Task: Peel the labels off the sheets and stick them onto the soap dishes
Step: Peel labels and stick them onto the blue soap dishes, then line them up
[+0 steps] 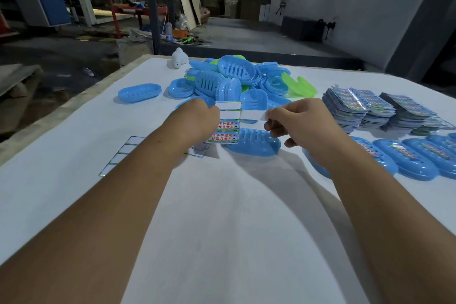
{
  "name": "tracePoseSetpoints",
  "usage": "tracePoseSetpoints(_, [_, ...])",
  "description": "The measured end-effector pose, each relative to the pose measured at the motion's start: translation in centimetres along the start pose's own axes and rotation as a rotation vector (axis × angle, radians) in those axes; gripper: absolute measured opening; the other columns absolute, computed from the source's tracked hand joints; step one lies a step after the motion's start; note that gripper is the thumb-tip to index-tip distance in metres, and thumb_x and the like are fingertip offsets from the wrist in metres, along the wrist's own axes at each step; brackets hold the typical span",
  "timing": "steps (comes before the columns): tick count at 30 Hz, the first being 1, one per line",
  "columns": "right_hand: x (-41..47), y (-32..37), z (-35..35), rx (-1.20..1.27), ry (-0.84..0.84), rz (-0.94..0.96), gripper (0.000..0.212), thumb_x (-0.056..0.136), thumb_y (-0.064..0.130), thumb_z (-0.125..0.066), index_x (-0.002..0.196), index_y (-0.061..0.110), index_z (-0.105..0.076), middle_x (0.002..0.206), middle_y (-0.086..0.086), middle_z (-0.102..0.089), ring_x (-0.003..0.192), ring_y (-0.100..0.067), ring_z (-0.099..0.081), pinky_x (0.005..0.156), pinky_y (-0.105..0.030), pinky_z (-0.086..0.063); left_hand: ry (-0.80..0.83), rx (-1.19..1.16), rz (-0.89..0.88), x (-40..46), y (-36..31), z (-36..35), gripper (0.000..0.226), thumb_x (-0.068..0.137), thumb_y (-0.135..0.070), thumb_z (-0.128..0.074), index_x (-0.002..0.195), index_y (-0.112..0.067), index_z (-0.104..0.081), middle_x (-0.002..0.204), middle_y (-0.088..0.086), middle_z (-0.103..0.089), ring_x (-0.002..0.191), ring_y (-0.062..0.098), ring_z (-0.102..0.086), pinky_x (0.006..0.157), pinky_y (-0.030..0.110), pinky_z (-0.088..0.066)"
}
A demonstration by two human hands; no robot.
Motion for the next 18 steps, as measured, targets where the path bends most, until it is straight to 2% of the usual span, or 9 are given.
tracePoseSetpoints(2, [0.0,0.0,-0.1,-0.015,0.011,-0.007,0.022,0.087,0.02,-0.068,0.077,0.003,-0.076,0.069,0.0,-0.076,0.055,-0.006,-0.067,0.042,-0.017,-0.046,0.001,-0.019,0.001,0.0,0.1,0.0,0.037,0.099,-0.024,-0.037,0.063,-0.014,-0.042,0.065,0.002,-0.044,0.071,0.028,-0.047,0.068,0.034,-0.038])
tracePoseSetpoints(6, [0.0,-0.2,-0.2,-0.009,0.011,-0.022,0.021,0.086,0.02,-0.069,0.073,0.005,-0.076,0.069,0.0,-0.076,0.055,-0.006,-0.067,0.041,-0.016,-0.044,0.055,0.018,0.023,0.1,-0.1,-0.1,0.037,0.1,-0.023,-0.037,0.063,-0.015,-0.041,0.065,0.001,-0.043,0.056,0.017,-0.042,0.051,0.028,-0.034])
tracePoseSetpoints(8, [0.0,-0.3,-0.2,-0.008,0.01,-0.03,0.02,0.086,0.02,-0.069,0.073,0.006,-0.076,0.069,0.0,-0.076,0.055,-0.007,-0.067,0.04,-0.016,-0.044,0.077,0.034,0.032,0.3,0.0,-0.1,0.037,0.1,-0.023,-0.037,0.064,-0.015,-0.04,0.066,0.001,-0.042,0.056,0.014,-0.039,0.05,0.025,-0.032])
tracePoseSetpoints(11, [0.1,-0.5,0.1,-0.011,-0.021,-0.038,0.02,0.087,0.021,-0.067,0.076,0.007,-0.076,0.071,0.001,-0.077,0.056,-0.006,-0.068,0.04,-0.016,-0.044,0.087,0.081,0.033,0.2,0.2,0.3,0.034,0.101,-0.021,-0.036,0.07,-0.012,-0.043,0.068,0.001,-0.041,0.057,0.013,-0.037,0.051,0.024,-0.032])
tracePoseSetpoints(14, [0.2,-0.5,0.4,-0.002,-0.047,-0.043,0.021,0.086,0.022,-0.068,0.072,0.008,-0.076,0.071,0.0,-0.077,0.057,-0.007,-0.069,0.04,-0.016,-0.044,0.142,0.238,0.087,-0.2,0.6,0.8,0.028,0.102,-0.016,-0.034,0.08,-0.007,-0.049,0.074,0.005,-0.046,0.063,0.014,-0.042,0.054,0.027,-0.033])
tracePoseSetpoints(18, [0.0,-0.2,-0.1,-0.021,-0.014,-0.043,0.024,0.084,0.023,-0.068,0.064,0.011,-0.073,0.068,0.0,-0.076,0.055,-0.006,-0.068,0.039,-0.017,-0.044,0.183,0.405,0.171,-0.8,1.4,1.9,0.019,0.091,-0.02,-0.043,0.077,-0.014,-0.055,0.083,0.007,-0.057,0.076,0.019,-0.054,0.071,0.032,-0.042])
Point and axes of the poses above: each hand's wrist, its own x-axis towards the middle knuckle, its own z-axis out of the back of the hand, y = z × x, the point moved 3 cm from there along x, towards the middle knuckle
